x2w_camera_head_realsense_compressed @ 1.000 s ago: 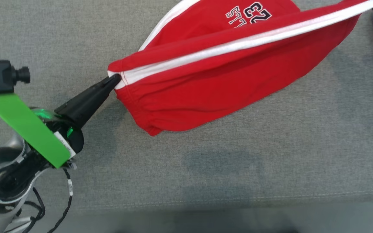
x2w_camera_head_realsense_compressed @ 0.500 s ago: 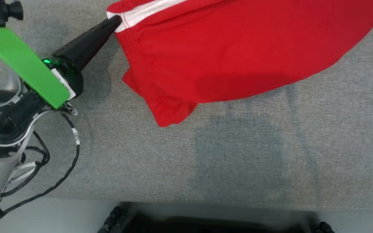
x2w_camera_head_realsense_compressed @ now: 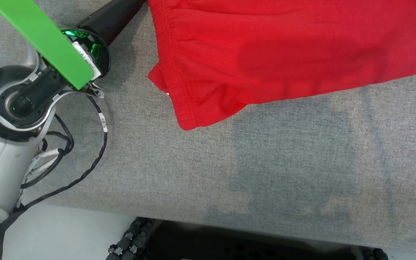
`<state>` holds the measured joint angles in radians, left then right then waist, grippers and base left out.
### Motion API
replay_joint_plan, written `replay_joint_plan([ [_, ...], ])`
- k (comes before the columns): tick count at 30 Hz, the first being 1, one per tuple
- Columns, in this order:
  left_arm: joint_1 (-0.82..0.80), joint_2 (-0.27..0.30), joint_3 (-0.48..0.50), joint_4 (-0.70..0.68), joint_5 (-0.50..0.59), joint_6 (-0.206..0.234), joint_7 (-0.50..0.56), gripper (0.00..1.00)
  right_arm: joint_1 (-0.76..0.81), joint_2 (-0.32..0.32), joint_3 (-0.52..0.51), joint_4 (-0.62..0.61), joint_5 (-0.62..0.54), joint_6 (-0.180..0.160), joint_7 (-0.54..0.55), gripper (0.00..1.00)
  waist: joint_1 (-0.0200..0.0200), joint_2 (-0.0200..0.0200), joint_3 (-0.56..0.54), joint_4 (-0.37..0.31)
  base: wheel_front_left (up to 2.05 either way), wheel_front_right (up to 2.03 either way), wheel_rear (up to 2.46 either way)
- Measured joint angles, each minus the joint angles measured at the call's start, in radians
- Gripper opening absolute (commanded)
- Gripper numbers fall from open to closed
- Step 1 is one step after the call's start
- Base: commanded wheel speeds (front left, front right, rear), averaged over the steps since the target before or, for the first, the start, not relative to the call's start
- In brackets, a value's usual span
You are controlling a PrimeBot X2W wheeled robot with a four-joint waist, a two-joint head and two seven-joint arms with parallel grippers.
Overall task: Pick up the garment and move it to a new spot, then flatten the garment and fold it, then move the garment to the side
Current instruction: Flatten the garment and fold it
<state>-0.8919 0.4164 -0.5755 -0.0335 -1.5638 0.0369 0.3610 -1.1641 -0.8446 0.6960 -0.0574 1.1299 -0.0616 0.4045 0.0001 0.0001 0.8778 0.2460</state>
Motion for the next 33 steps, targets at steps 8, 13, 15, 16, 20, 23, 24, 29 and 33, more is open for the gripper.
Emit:
replay_joint_plan([
  [8,-0.013,-0.038,-0.002,0.086,0.004,-0.038,-0.019,1.0,-0.035,0.069,0.007,0.091,-0.064,0.027,-0.085,1.0,0.0,0.0,-0.035,0.003,0.0,0.0,0.0],
  [13,-0.009,-0.057,-0.017,0.136,0.009,-0.057,-0.031,1.0,-0.042,0.105,0.009,0.156,-0.113,0.053,-0.168,1.0,0.0,0.0,-0.065,0.004,0.0,0.0,0.0],
  [15,-0.005,-0.06,-0.02,0.146,0.011,-0.063,-0.038,1.0,-0.041,0.114,0.012,0.17,-0.113,0.055,-0.178,1.0,0.0,0.0,-0.072,0.004,0.0,0.0,0.0],
  [16,0.003,-0.061,-0.023,0.154,0.014,-0.071,-0.044,1.0,-0.04,0.121,0.018,0.184,-0.114,0.063,-0.186,1.0,0.0,0.0,-0.079,0.003,0.0,0.0,0.0],
  [20,0.042,-0.063,-0.03,0.185,0.041,-0.107,-0.084,1.0,-0.019,0.127,0.036,0.24,-0.134,0.084,-0.228,1.0,0.0,0.0,-0.115,-0.002,0.0,0.0,0.0],
  [23,0.079,-0.054,-0.035,0.201,0.102,-0.123,-0.135,1.0,0.015,0.127,0.046,0.273,-0.149,0.1,-0.262,1.0,0.0,-0.0001,-0.147,-0.007,0.0,0.0,0.0],
  [24,0.093,-0.046,-0.04,0.207,0.128,-0.125,-0.155,1.0,0.029,0.125,0.05,0.283,-0.151,0.106,-0.274,1.0,0.0,0.0,-0.159,-0.009,0.0,0.0,0.0],
  [29,0.165,-0.024,-0.059,0.223,0.216,-0.126,-0.237,1.0,0.109,0.111,0.051,0.33,-0.152,0.114,-0.331,1.0,0.0,0.0,-0.222,-0.02,0.0,0.0,0.0],
  [33,0.229,-0.034,-0.078,0.223,0.222,-0.131,-0.285,1.0,0.189,0.109,0.05,0.365,-0.127,0.125,-0.372,1.0,0.0,0.0,-0.276,-0.028,0.0,0.0,0.0],
])
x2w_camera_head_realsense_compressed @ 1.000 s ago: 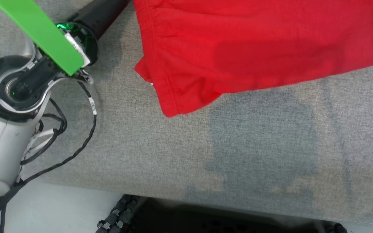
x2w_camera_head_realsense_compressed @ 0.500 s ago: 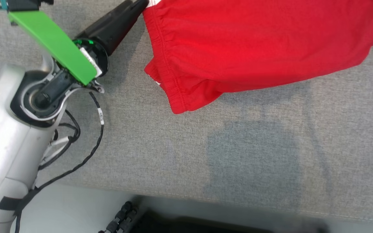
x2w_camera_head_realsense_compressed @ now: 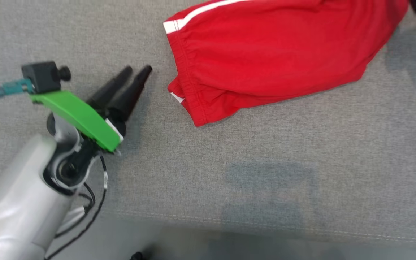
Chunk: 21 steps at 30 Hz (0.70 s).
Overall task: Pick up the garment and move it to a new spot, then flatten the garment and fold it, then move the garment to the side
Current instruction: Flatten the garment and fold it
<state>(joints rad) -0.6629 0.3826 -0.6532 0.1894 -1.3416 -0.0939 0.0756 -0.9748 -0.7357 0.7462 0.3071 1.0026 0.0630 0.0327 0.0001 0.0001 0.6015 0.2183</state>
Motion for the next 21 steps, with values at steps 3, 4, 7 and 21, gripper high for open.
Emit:
replay_joint_plan([
  [3,0.041,-0.005,-0.026,-0.001,0.012,-0.004,-0.02,1.0,0.07,0.009,0.01,0.024,0.034,0.011,-0.016,1.0,0.0,0.0,-0.041,-0.006,0.0,0.0,0.0],
  [4,0.054,-0.008,-0.034,-0.001,0.019,-0.004,-0.025,1.0,0.093,0.016,0.014,0.032,0.046,0.011,-0.022,1.0,0.0,0.0,-0.055,-0.009,0.0,0.0,0.0],
  [7,0.091,-0.016,-0.049,-0.001,0.034,-0.004,-0.041,1.0,0.159,0.043,0.031,0.053,0.071,0.02,-0.034,1.0,0.0,-0.0001,-0.097,-0.016,0.0,0.0,0.0],
  [21,0.145,-0.02,-0.088,-0.063,0.033,0.004,-0.023,1.0,0.226,0.037,0.039,0.066,0.125,0.034,-0.03,1.0,-0.0001,0.0,-0.21,-0.057,0.0,0.0,0.0],
])
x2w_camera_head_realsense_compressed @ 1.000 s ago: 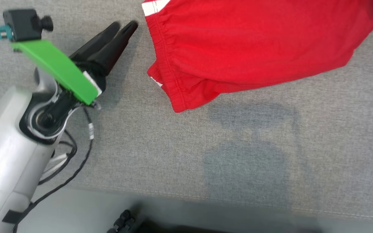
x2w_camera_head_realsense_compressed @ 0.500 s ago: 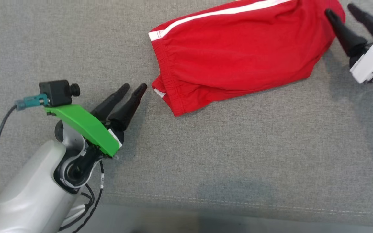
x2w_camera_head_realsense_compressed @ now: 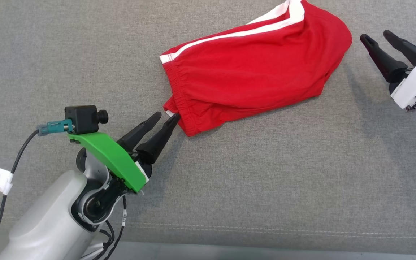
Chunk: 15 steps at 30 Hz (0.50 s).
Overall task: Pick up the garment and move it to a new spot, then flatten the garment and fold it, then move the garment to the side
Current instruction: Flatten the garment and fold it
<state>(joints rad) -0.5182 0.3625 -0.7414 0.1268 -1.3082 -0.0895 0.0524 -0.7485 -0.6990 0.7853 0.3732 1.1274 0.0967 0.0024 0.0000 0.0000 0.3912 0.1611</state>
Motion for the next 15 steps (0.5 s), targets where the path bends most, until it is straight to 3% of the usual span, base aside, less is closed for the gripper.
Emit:
replay_joint_plan([
  [10,-0.001,-0.004,-0.018,-0.011,0.0,0.02,0.036,1.0,-0.028,-0.022,-0.005,0.028,0.026,0.0,0.058,1.0,0.0,0.0,0.035,0.008,0.0,0.0,0.0],
  [15,-0.019,-0.034,-0.029,-0.011,-0.009,0.024,0.056,1.0,-0.052,-0.017,-0.008,0.057,0.036,-0.001,0.09,1.0,0.0,0.0,0.056,0.023,0.0,0.0,0.0],
])
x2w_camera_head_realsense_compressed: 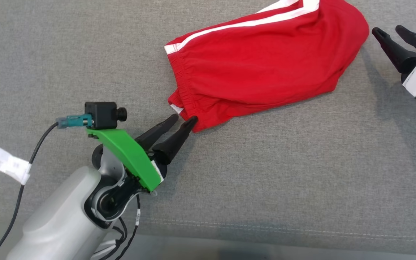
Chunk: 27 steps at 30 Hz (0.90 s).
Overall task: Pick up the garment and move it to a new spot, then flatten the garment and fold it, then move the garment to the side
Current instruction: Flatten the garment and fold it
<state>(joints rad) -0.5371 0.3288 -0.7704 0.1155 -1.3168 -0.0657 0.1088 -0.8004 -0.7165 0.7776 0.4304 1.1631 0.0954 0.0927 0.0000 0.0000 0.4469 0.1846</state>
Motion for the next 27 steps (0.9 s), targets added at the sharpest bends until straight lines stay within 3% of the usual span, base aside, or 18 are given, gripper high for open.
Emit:
replay_joint_plan([
  [22,-0.092,-0.094,-0.028,0.082,-0.033,0.005,0.054,1.0,-0.087,0.085,0.021,0.106,0.044,-0.005,0.113,1.0,0.0,0.0,0.072,0.046,0.0,0.0,0.0],
  [23,-0.094,-0.098,-0.03,0.088,-0.033,0.005,0.058,1.0,-0.091,0.087,0.023,0.109,0.048,0.001,0.123,0.73,0.0,0.0,0.073,0.046,0.0,0.0,0.0],
  [24,-0.097,-0.101,-0.031,0.094,-0.033,0.004,0.058,1.0,-0.095,0.089,0.023,0.11,0.053,0.001,0.131,0.73,0.0,0.0,0.074,0.045,0.0,0.0,0.0],
  [25,-0.1,-0.103,-0.032,0.1,-0.036,0.004,0.06,1.0,-0.097,0.09,0.024,0.111,0.055,0.001,0.133,0.49,0.0,0.0,0.074,0.044,0.0,0.0,0.0],
  [27,-0.106,-0.109,-0.034,0.107,-0.039,0.003,0.066,1.0,-0.101,0.093,0.026,0.115,0.059,0.002,0.146,0.31,0.0,0.0,0.074,0.042,0.0,0.0,0.0],
])
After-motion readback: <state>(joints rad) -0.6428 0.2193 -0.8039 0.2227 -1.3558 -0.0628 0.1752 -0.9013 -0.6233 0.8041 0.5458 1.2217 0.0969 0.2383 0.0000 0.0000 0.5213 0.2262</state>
